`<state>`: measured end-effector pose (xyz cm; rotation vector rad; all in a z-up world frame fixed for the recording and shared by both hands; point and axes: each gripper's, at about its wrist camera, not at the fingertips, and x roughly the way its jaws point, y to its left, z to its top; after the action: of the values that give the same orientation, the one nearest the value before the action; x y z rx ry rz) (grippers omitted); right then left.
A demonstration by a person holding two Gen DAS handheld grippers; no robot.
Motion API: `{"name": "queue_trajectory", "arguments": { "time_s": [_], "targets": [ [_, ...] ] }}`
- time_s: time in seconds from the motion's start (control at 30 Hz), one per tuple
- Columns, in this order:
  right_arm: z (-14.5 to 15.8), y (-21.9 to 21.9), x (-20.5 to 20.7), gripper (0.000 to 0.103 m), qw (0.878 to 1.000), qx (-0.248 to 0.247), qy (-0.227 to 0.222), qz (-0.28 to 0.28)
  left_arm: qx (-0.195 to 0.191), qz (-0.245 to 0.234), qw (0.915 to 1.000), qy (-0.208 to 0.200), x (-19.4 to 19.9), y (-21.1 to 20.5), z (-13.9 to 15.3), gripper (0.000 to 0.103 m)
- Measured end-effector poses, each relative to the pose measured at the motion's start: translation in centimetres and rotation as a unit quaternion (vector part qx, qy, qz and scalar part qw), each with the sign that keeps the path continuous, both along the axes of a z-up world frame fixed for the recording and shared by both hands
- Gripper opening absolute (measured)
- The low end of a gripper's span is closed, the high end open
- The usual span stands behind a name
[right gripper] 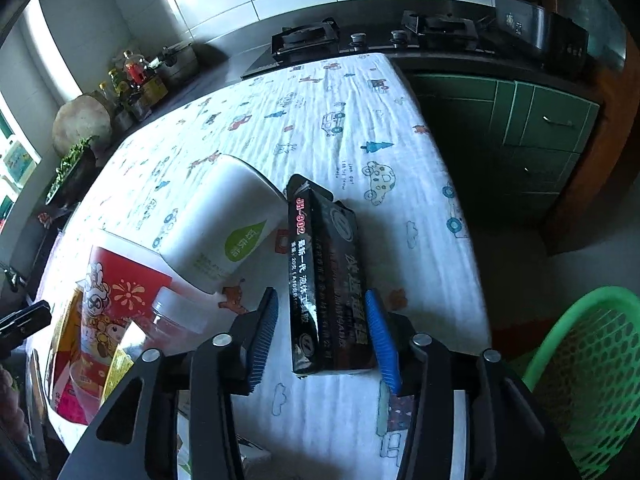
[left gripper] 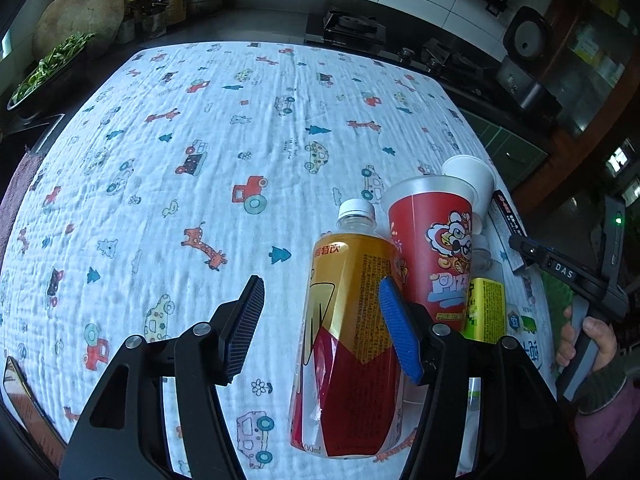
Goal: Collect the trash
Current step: 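Grasp the black glue box with the right gripper while the left approaches the yellow-red bottle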
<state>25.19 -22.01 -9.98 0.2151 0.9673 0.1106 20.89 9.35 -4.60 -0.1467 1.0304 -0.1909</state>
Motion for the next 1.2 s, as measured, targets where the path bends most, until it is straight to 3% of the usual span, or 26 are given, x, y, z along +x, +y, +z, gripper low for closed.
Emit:
{"name": "queue_trajectory", "arguments": {
  "time_s": [0.37,0.67,1.2],
  "targets": [
    [0.2,-1.5,0.7,0.046,0.999,0.028,-0.003,-0.024,-0.009,-0.017,0.9997,0.017,0.4,-0.5,-1.2,0.060],
    [-1.0,-0.8,1.4,0.046,0.999,0.040,0.015,-0.012,-0.011,-0.030,0.9993,0.020,0.4,-1.2,-1.4,0.060],
    [-1.9,0.2,2.2,0.046,1.000,0.002,0.022,-0.006,-0.008,-0.049,0.9985,0.022,0.1,-1.6,-1.3,0.063]
  ]
}}
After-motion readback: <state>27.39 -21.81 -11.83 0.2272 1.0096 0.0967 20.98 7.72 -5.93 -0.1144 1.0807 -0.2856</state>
